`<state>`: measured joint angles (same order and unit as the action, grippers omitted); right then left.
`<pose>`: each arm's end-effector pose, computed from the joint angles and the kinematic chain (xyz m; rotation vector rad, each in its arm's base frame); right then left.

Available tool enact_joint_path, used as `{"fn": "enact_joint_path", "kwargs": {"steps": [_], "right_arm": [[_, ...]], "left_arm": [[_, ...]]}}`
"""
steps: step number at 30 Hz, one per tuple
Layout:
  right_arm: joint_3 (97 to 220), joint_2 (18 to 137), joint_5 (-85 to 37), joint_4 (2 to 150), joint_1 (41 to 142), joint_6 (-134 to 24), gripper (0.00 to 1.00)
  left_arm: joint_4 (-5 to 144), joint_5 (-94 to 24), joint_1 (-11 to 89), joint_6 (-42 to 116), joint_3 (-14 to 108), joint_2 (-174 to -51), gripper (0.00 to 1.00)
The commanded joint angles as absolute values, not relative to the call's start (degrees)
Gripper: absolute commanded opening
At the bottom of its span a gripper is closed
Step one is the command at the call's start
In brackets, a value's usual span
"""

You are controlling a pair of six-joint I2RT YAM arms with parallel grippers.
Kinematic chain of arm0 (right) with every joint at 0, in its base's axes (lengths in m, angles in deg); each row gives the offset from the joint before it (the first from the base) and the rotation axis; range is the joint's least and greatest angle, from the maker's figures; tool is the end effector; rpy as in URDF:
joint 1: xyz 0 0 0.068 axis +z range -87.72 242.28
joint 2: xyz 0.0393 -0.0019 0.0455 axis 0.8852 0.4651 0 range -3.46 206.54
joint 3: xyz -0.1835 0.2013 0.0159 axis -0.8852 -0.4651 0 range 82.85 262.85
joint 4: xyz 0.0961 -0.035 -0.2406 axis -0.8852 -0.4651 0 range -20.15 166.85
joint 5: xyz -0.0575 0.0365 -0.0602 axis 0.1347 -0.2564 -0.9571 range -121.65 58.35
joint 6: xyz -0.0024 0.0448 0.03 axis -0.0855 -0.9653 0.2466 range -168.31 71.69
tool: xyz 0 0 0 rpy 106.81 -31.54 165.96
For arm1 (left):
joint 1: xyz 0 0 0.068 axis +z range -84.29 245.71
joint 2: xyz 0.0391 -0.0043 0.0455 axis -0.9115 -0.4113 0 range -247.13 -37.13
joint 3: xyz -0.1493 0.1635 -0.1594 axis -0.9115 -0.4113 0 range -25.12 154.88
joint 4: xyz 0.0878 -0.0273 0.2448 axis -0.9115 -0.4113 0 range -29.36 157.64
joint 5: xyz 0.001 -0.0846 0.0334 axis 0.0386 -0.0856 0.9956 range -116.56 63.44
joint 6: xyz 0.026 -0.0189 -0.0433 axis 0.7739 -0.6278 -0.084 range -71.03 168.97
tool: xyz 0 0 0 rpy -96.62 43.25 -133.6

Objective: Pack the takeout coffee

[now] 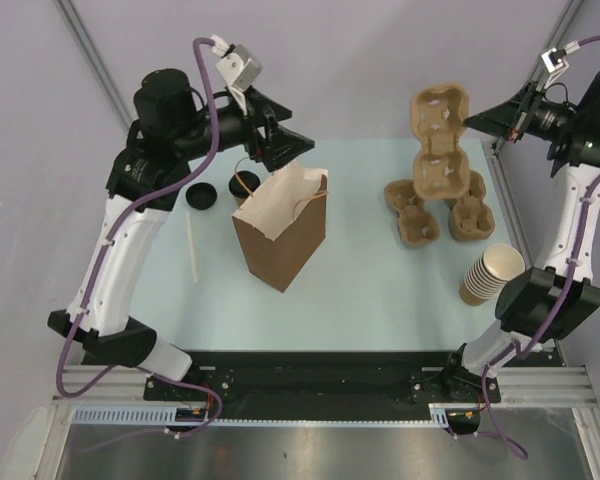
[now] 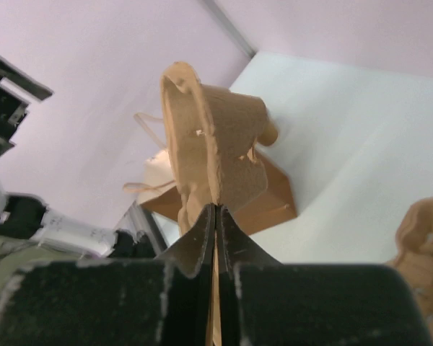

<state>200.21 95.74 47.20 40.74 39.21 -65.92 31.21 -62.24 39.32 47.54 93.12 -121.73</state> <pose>0.3386 -0.1062 0.4826 -0.3249 1.7472 1.1998 0.2315 -0.1381 0.5571 0.8291 1.4640 -0.8709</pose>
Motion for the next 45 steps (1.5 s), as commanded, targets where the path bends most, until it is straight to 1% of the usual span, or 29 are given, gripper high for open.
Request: {"fn": "enact_joint_path", "kwargs": {"steps": [1,2,3,4,7,8,10,11,12,13,14,15,17,19,24,26,30,35,45], "right_arm": [[182.6,85.5,53.3,91.8,41.1,-110.5,0.0],[177.5,84.8,53.5,105.6,41.4,-115.9,0.0],[176.3,84.3,53.7,108.0,41.4,-119.8,0.0],[175.5,84.1,54.3,108.5,41.3,-121.6,0.0],[172.3,81.5,53.4,105.5,40.6,-118.7,0.0],[172.5,81.1,52.5,95.2,40.1,-110.4,0.0],[176.1,82.3,50.0,83.4,38.4,-100.7,0.0],[179.2,83.4,48.8,66.5,37.8,-88.2,0.0],[187.5,85.2,43.9,55.9,36.7,-78.8,0.0],[193.8,89.8,40.5,45.1,36.6,-70.7,0.0],[199.1,92.8,36.9,28.4,36.6,-63.8,0.0],[202.3,94.2,32.8,26.3,36.3,-57.0,0.0],[202.3,96.4,29.9,25.9,35.5,-55.5,0.0],[205.8,101.0,27.3,20.6,34.8,-49.4,0.0],[209.6,108.6,26.6,15.8,32.2,-41.1,0.0],[213.0,112.5,25.6,11.1,31.7,-38.0,0.0],[215.4,117.4,23.7,4.0,31.6,-30.2,0.0],[218.6,122.7,21.6,2.1,31.2,-27.7,0.0],[222.9,128.2,20.0,1.8,30.8,-26.0,0.0]], "left_arm": [[33.3,-64.5,36.0,42.8,96.0,-125.5,0.87],[33.7,-64.9,35.7,42.3,95.9,-125.8,0.87],[34.0,-64.8,35.4,42.0,95.9,-126.0,0.87],[34.2,-64.6,34.8,41.9,95.7,-126.1,0.87],[34.7,-64.1,34.5,41.4,95.6,-126.3,0.87],[34.4,-63.7,34.5,41.6,95.5,-126.3,0.87],[34.1,-63.6,34.4,42.0,94.4,-126.0,0.87],[34.0,-63.6,34.5,42.0,93.7,-125.2,0.87],[34.2,-63.3,34.4,42.1,92.9,-124.7,0.87],[34.4,-63.0,34.4,42.2,91.1,-124.2,0.87],[34.9,-62.9,34.4,42.3,90.2,-123.6,0.87],[34.9,-62.3,34.5,42.8,89.4,-122.6,0.87],[35.0,-62.0,34.5,43.3,87.6,-121.8,0.87],[34.9,-61.4,34.5,43.8,86.2,-120.9,0.87],[34.8,-61.3,34.4,44.0,82.8,-119.1,0.88],[35.0,-61.1,34.4,44.0,81.6,-118.5,0.88],[35.5,-60.9,34.5,44.1,78.9,-117.6,0.87],[35.9,-61.0,34.5,43.5,76.8,-117.4,0.88],[35.9,-61.0,34.5,43.3,74.9,-117.6,0.88]]}}
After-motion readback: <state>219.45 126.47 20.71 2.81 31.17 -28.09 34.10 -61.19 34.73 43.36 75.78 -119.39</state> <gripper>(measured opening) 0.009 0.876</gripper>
